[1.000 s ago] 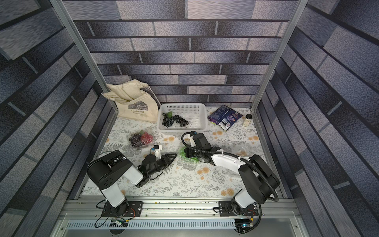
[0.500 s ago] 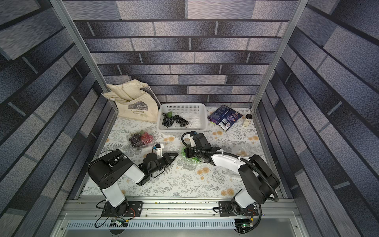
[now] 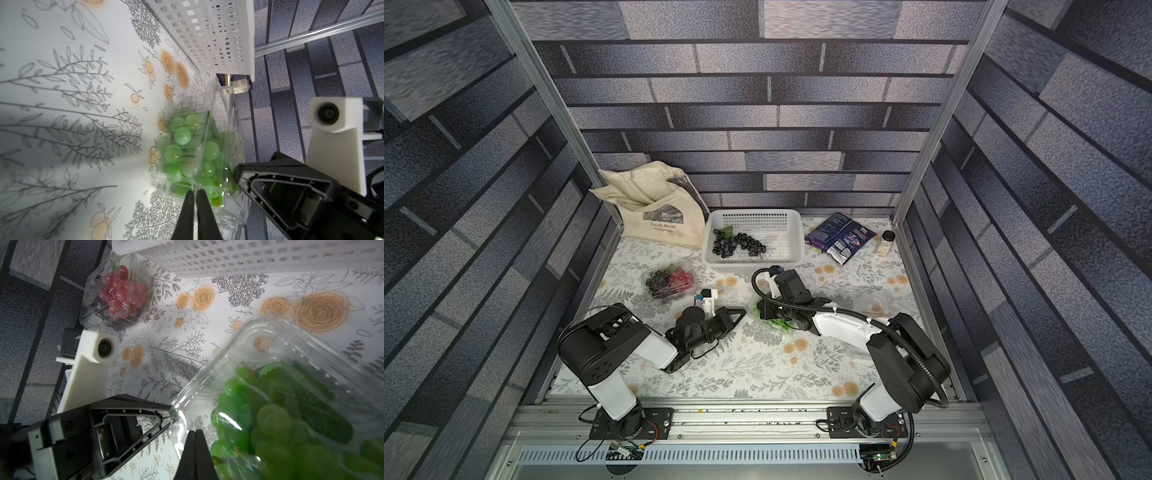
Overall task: Pack grapes into containers
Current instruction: Close the packing box at the center of the board.
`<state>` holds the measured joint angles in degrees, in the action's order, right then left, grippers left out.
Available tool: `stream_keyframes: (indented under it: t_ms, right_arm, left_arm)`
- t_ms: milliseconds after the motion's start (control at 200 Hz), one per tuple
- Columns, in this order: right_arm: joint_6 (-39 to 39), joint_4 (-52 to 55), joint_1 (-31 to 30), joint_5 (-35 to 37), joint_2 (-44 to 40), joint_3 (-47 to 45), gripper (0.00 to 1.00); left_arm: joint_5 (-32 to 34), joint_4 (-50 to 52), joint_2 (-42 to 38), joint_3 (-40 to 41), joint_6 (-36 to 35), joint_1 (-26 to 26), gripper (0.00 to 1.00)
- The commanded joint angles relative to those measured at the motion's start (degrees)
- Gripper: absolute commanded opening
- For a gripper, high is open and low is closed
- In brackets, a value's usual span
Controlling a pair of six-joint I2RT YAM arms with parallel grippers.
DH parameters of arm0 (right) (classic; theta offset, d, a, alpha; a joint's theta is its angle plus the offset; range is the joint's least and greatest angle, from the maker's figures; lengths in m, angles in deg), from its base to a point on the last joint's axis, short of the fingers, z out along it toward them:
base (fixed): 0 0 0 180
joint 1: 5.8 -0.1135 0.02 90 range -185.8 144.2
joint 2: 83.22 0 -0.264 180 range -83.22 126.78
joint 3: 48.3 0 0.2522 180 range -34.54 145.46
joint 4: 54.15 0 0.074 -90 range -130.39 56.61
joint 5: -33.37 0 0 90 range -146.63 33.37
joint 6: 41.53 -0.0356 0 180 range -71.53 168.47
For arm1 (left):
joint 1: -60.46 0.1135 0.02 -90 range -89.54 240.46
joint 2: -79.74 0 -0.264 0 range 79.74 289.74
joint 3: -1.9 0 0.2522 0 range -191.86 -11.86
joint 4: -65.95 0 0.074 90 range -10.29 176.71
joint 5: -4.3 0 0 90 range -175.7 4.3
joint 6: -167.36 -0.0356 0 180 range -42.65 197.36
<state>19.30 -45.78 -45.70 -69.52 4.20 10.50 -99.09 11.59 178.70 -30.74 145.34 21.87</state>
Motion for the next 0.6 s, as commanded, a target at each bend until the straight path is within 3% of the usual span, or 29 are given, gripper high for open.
stream_keyframes:
  t_ms: [0, 85, 185, 286, 366, 436, 596]
  right_arm:
    - [0.5, 2.4, -0.5, 1.5, -0.6, -0.5, 0.00]
    - [1.6, 4.7, -0.5, 2.8, -2.8, 0.4, 0.00]
    - [3.3, 8.3, -0.3, 4.7, -6.4, 1.8, 0.03]
    - [4.7, 12.4, 0.5, 5.2, -11.0, 2.6, 0.19]
    - [4.4, 15.2, 2.7, 4.5, -15.2, 1.9, 0.48]
    - [4.3, 18.0, 5.6, 3.0, -18.2, 0.9, 0.67]
    - [3.9, 21.3, 11.2, 0.7, -22.3, -2.7, 0.80]
  left_arm:
    - [-0.4, 6.6, -2.4, 0.1, -1.7, -0.2, 0.16]
    - [0.0, 12.6, -6.8, -0.8, -3.7, -0.1, 0.34]
    - [2.5, 27.5, -15.1, -4.1, -9.3, -0.8, 0.48]
    - [6.5, 45.4, -23.7, -9.1, -16.2, -1.4, 0.59]
    - [7.8, 57.3, -28.4, -13.1, -20.6, -0.9, 0.66]
    - [8.6, 65.9, -31.3, -16.1, -23.3, 0.0, 0.70]
    - [8.0, 74.4, -37.0, -17.7, -25.2, 2.8, 0.81]
